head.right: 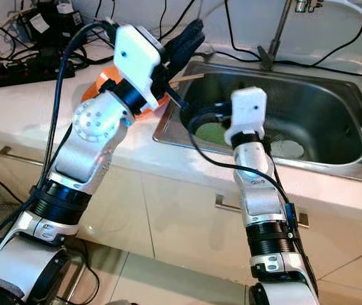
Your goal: Kitchen organization
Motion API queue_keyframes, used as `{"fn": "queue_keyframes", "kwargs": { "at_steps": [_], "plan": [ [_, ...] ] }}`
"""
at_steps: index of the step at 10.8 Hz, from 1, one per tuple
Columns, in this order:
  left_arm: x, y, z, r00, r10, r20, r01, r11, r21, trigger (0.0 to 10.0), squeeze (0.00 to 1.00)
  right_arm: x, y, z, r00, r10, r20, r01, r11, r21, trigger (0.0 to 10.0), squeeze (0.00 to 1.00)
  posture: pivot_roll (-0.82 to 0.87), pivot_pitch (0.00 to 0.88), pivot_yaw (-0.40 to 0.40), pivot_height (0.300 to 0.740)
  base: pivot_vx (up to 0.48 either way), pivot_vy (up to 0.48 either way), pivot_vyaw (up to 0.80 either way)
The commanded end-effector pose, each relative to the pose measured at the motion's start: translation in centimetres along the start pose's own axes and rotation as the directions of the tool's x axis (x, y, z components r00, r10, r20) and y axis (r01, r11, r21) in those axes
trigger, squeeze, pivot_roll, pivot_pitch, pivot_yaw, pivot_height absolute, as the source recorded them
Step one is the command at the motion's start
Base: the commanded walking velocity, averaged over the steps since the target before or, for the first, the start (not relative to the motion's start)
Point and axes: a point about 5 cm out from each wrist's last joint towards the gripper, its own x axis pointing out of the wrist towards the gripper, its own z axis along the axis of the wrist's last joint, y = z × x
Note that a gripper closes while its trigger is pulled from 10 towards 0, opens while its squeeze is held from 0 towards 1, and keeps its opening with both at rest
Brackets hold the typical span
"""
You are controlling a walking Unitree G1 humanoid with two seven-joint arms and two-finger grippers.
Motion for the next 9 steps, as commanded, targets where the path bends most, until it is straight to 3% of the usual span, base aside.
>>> {"fn": "queue_keyframes", "kwargs": {
  "at_steps": [1, 4, 5, 9],
  "plan": [
    [-0.2, 0.1, 0.4, 1.0, -0.015, 0.012, 0.016, 0.999, -0.033, 10.0, 0.0, -0.3, 0.2, 0.4, 0.999, 0.031, 0.034, -0.03, 0.999, -0.024, 10.0, 1.0, 0.18, 0.027, 0.019, 0.74, 0.0, 0.0, 0.0],
    [-0.4, -0.1, 0.3, 0.999, -0.034, 0.009, 0.035, 0.992, -0.119, 10.0, 0.0, -0.5, 0.8, 0.4, 0.996, 0.08, 0.046, -0.078, 0.996, -0.032, 10.0, 1.0, 0.18, 0.036, 0.026, 0.74, 0.0, 0.0, 0.0],
    [-0.5, -0.1, 0.4, 0.999, -0.04, 0.011, 0.041, 0.989, -0.141, 10.0, 0.0, -0.6, 1.0, 0.5, 0.995, 0.083, 0.048, -0.081, 0.996, -0.038, 10.0, 0.04, 0.17, 0.036, 0.031, 0.74, 0.0, 0.0, 0.0],
    [-1.1, -1.3, -0.5, 0.989, -0.146, -0.031, 0.135, 0.964, -0.23, 10.0, 0.0, -0.8, 1.5, 0.8, 0.995, 0.073, 0.068, -0.072, 0.997, -0.016, 10.0, 0.0, 0.17, 0.037, 0.047, 0.74, 0.0, 0.0, 0.0]
  ]
}}
